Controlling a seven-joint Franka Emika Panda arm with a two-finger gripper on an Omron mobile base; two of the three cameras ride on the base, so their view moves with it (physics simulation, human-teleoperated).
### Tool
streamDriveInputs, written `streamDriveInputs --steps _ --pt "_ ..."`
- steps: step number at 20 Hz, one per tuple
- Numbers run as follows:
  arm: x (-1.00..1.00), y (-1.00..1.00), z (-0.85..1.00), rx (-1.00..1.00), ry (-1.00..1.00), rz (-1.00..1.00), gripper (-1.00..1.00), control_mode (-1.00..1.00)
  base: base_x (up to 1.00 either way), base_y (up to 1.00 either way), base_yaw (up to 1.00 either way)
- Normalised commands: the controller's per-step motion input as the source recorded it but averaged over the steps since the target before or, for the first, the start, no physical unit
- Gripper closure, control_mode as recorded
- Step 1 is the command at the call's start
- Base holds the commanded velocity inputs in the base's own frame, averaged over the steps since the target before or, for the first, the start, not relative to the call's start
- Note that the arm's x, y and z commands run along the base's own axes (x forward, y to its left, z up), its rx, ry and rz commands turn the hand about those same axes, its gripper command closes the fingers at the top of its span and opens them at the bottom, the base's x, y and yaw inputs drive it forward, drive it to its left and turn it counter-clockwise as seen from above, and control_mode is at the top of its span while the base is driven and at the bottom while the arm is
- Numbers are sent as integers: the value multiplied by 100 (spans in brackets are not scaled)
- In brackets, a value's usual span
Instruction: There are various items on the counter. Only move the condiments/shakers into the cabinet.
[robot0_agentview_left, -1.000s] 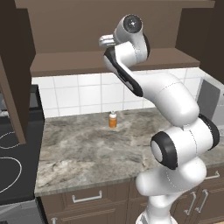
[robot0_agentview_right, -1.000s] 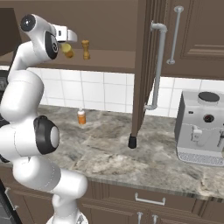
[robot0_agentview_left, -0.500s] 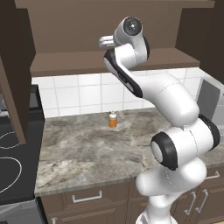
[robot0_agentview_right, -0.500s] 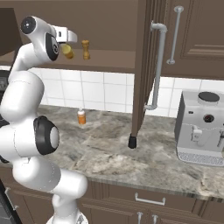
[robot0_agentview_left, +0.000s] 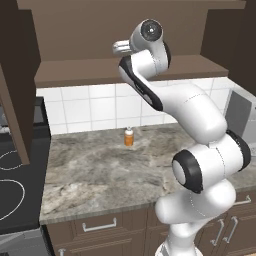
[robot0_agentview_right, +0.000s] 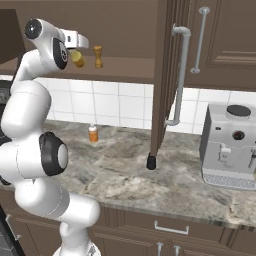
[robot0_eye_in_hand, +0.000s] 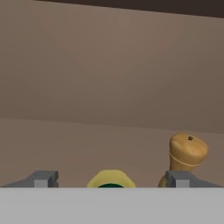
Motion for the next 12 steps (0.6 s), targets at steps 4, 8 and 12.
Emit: streamDriveInputs --steps 4,8,12 --pt "18 -1 -9 0 -1 0 -100 -100 0 0 0" --pt "27 0 -11 0 0 0 -100 -100 0 0 0" --pt "28 0 -10 0 0 0 -100 -100 0 0 0"
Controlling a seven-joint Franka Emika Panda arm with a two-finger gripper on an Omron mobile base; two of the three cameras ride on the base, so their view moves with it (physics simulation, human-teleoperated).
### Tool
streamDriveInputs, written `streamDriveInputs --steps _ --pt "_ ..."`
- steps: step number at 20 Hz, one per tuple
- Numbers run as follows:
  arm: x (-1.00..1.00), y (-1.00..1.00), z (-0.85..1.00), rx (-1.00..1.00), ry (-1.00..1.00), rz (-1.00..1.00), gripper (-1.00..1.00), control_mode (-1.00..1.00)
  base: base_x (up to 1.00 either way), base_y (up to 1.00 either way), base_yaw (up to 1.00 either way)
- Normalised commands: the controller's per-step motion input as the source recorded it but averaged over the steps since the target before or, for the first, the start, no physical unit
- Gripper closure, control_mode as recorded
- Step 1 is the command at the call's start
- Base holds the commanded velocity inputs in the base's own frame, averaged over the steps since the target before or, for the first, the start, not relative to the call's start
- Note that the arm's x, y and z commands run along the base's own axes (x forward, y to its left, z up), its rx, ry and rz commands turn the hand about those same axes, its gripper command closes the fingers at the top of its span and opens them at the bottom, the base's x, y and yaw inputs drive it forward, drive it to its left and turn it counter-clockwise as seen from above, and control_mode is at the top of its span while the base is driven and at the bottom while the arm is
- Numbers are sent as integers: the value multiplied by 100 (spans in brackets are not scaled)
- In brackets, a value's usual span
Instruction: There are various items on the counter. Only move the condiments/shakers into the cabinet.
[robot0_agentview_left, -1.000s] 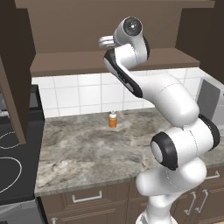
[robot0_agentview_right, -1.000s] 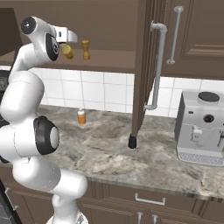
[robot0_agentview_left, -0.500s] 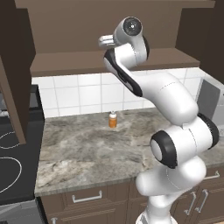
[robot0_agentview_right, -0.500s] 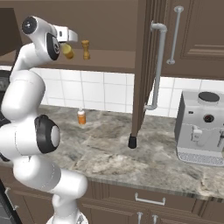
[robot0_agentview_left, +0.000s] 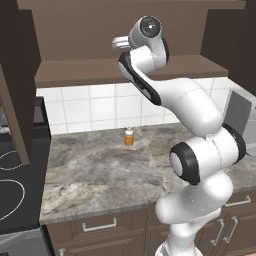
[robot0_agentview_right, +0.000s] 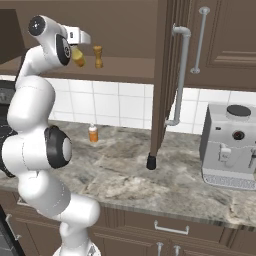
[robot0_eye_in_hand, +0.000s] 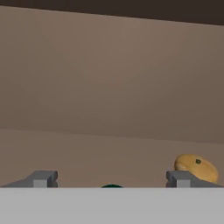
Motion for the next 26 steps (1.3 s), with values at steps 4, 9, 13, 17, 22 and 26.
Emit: streamDriveInputs --steps 4,9,13,17,22,26 --pt "23 0 -11 0 -2 0 -100 -100 0 0 0" --pt "9 0 -14 -1 -6 0 -100 -100 0 0 0" --pt "13 0 -24 -4 -11 0 -100 -100 0 0 0" --pt "31 0 -34 -6 -13 0 -100 -100 0 0 0" --pt "31 0 -28 -4 -9 0 -100 -100 0 0 0" --pt "0 0 0 0 0 0 -100 -100 0 0 0"
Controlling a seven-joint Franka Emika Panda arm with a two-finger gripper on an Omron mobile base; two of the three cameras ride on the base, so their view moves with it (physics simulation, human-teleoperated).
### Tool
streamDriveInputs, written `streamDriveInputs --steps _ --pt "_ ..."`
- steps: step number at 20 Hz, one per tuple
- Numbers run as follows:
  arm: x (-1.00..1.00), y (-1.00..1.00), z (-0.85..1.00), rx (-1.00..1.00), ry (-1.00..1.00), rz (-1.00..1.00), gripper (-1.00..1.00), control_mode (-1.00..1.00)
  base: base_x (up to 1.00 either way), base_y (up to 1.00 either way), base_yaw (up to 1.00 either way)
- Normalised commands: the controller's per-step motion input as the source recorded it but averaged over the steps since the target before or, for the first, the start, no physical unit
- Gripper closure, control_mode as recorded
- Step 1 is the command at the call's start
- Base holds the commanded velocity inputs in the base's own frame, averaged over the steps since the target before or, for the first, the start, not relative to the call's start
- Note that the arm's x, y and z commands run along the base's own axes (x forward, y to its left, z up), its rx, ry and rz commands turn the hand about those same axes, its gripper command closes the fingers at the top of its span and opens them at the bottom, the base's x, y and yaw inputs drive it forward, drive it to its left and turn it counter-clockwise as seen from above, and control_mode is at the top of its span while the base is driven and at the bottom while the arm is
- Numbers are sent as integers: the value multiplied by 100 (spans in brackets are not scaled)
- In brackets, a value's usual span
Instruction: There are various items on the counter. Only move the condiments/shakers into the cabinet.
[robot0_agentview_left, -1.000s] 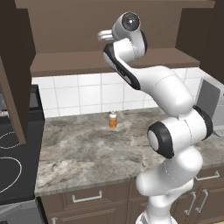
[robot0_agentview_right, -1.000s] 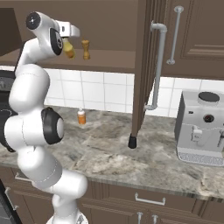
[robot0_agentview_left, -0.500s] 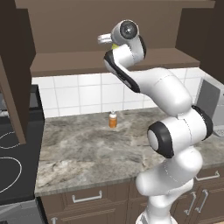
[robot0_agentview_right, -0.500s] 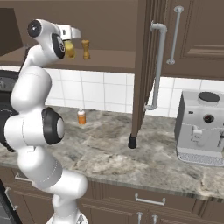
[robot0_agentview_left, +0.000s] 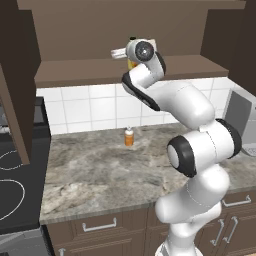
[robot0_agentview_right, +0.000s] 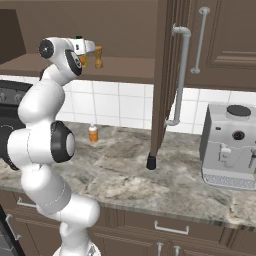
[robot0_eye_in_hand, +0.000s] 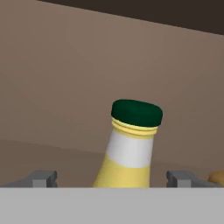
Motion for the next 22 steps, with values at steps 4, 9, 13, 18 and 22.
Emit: streamDriveInputs --steps 4,9,13,18,22 --pt "-38 0 0 0 -8 0 -100 -100 0 0 0" --pt "-100 0 13 1 -20 -2 -100 -100 0 0 0" --pt "-100 -5 6 6 -5 -11 -100 -100 0 0 0" --pt "-100 -16 13 10 3 -18 -100 -100 0 0 0" --pt "-100 -23 2 6 28 -14 -100 -100 0 0 0"
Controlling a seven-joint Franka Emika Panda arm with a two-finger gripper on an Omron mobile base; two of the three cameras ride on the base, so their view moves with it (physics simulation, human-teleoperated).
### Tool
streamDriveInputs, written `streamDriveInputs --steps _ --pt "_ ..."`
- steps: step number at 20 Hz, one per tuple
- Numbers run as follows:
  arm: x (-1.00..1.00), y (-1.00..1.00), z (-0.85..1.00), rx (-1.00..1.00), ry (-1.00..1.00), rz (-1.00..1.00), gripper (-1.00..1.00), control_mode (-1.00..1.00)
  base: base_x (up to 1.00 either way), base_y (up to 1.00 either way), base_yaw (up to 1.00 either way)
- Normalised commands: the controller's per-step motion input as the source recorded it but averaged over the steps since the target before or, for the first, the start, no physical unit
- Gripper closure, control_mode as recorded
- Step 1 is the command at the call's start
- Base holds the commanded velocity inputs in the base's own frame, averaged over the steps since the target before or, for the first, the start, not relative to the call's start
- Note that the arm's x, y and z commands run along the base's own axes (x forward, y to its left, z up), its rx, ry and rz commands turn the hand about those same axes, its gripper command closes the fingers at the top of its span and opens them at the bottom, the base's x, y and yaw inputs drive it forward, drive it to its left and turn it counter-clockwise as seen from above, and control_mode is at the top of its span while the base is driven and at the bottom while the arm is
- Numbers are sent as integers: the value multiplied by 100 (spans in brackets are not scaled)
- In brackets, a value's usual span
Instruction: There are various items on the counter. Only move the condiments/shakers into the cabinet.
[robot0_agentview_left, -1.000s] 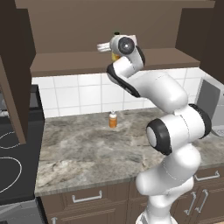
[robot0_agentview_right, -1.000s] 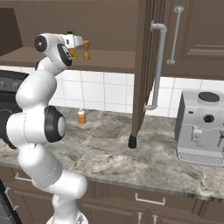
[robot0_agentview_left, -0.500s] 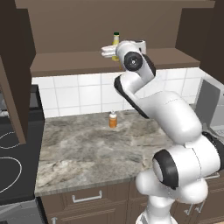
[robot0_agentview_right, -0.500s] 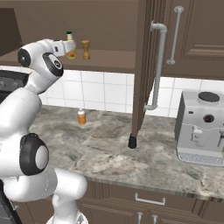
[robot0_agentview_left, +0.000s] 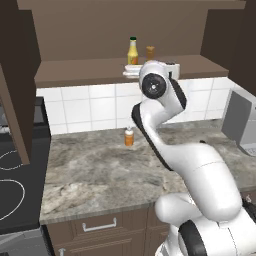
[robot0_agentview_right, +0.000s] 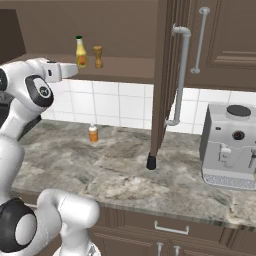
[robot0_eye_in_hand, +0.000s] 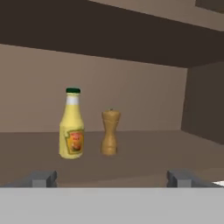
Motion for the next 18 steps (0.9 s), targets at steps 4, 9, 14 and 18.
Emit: streamDriveInputs --steps 4,9,14,18 --pt "-100 -61 -2 14 43 -15 -100 -100 0 0 0" --pt "-97 -81 -19 16 54 -14 -100 -100 0 0 0" --pt "-61 -97 -68 10 61 -4 -100 -100 0 0 0" --pt "-19 -64 -59 0 17 -1 -100 -100 0 0 0"
